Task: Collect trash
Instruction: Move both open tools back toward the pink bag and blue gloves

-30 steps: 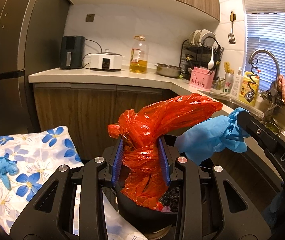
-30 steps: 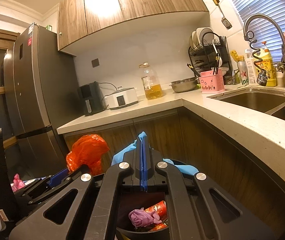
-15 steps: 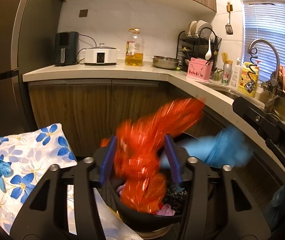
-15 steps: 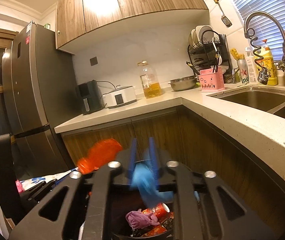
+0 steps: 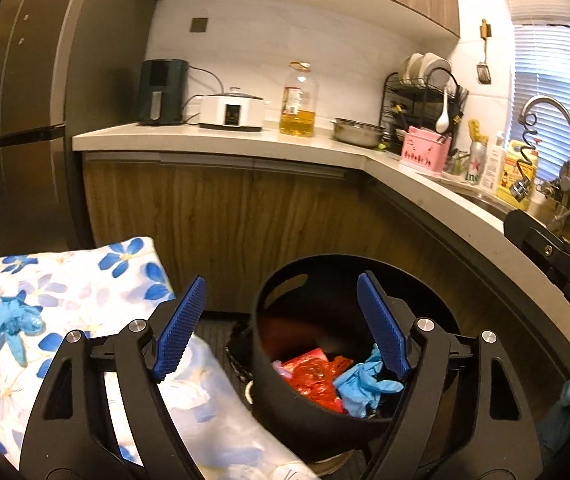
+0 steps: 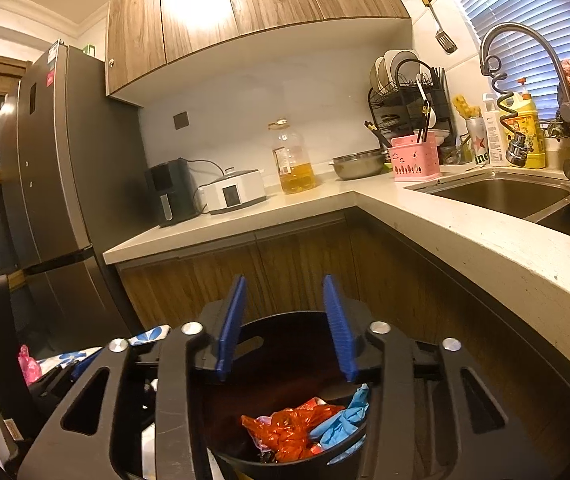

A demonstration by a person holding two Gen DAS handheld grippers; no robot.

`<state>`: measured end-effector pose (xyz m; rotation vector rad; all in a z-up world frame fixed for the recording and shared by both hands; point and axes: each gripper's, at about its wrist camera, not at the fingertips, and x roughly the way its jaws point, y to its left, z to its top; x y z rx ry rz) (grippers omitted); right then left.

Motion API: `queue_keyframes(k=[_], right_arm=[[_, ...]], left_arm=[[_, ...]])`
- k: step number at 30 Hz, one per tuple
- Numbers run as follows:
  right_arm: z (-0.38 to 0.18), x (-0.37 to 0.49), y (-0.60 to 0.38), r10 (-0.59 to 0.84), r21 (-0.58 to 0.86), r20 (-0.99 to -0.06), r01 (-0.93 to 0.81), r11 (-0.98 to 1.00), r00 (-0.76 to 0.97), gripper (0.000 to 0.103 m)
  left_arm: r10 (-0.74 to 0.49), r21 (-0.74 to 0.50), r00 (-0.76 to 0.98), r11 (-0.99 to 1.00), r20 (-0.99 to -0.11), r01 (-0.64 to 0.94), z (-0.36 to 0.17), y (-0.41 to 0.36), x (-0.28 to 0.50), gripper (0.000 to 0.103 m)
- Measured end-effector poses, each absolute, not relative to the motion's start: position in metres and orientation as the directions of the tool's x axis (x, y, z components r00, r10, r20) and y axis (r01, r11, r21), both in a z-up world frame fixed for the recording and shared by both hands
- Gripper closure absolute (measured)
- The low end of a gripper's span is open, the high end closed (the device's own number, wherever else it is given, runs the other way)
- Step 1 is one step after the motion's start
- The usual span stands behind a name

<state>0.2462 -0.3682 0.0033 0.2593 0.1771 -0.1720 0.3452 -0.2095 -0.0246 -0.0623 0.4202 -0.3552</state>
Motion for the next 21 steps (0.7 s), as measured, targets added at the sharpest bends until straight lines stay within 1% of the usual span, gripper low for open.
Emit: queue_keyframes(k=[10,13,21], right_arm=[[0.003,0.236,-0.346,-0.117,0.229,-0.202,0.163,0.96,0.972,0.041],[0.003,0.23,-0.335,-0.108,0.222,-0.199,0.152,0.963,0.974,0.039],[-0.002,0.22,-0.294,-0.049,0.211,-0.201,0.092,0.973,0.978,0.039]], left_arm=[[-0.26,-0.161,0.896,0.963,-0.361,0.215,-0.016,-0.159,0.319,0.022],[-0.229,-0.149,0.904,0.971,-0.361,0.186,-0.017,-0.141,0.308,0.021],[-0.122,-0.122,0.928,0.989,-0.353,0.083,-0.026,-0.087,0.277,0.02]])
